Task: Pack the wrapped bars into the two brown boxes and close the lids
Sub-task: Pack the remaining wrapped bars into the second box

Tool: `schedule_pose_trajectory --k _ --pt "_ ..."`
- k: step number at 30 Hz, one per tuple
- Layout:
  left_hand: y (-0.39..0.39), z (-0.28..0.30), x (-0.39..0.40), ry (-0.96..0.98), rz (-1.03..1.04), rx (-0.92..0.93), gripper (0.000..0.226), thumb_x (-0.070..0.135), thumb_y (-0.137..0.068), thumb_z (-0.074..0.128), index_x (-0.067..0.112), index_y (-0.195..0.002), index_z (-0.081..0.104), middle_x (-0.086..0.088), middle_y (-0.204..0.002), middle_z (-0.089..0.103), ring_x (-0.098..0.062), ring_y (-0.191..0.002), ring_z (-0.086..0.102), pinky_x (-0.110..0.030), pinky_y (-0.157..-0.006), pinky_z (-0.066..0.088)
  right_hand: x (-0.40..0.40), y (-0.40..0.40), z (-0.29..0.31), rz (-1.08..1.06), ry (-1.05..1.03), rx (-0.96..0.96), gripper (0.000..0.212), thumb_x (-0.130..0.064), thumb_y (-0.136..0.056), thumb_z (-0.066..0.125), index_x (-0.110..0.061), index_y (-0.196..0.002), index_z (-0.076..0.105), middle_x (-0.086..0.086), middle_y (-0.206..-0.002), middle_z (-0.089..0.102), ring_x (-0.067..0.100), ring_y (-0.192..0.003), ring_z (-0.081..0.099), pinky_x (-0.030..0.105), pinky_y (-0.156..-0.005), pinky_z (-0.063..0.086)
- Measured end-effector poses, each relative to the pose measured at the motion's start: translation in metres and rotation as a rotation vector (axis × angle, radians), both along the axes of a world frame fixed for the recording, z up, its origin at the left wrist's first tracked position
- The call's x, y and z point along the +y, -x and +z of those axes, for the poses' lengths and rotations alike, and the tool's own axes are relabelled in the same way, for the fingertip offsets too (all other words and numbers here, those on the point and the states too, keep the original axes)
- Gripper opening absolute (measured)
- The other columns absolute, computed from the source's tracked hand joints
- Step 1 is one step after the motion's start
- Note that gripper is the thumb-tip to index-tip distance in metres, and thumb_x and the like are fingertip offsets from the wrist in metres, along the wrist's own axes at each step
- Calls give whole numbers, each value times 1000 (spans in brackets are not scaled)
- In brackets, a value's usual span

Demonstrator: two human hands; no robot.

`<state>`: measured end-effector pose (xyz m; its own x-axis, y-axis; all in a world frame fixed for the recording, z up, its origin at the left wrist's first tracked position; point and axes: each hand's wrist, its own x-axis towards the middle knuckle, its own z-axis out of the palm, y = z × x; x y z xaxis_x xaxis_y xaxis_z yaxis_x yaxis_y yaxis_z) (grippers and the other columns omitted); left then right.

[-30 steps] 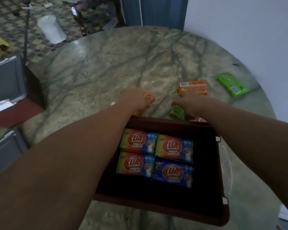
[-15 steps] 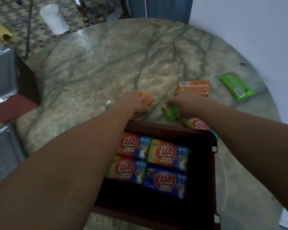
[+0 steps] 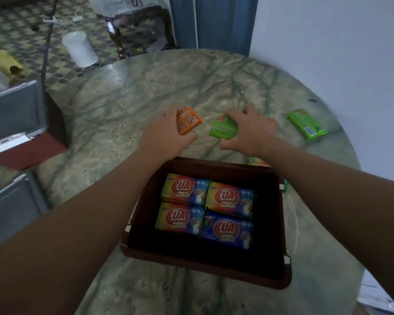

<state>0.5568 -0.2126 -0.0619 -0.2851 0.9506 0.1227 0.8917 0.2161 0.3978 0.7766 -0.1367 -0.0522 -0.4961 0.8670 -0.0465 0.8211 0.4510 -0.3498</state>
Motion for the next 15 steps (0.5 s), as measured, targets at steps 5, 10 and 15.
schedule_pose_trajectory --k 5,10,15 --pt "-10 11 -54 -70 -137 -7 59 59 -76 65 28 -123 47 2 -104 56 -20 -85 57 -35 -69 45 -53 -7 13 -107 -46 159 83 -60 -74 76 -30 -146 48 10 -129 44 35 -114 55 45 -96 50" --pt "-10 1 -111 25 -347 -2 70 60 -75 65 31 -134 43 8 -114 53 -14 -98 53 -36 -78 47 -116 -19 10 -149 -34 249 85 -63 -69 69 -31 -143 45 4 -127 40 30 -113 52 47 -93 52" --pt "-3 -24 -148 91 -496 194 82 69 -67 58 27 -136 42 3 -116 56 -19 -101 53 -43 -89 48 -172 -37 -11 -48 16 67 82 -55 -71 80 -31 -141 43 -2 -121 41 23 -110 53 34 -86 43"
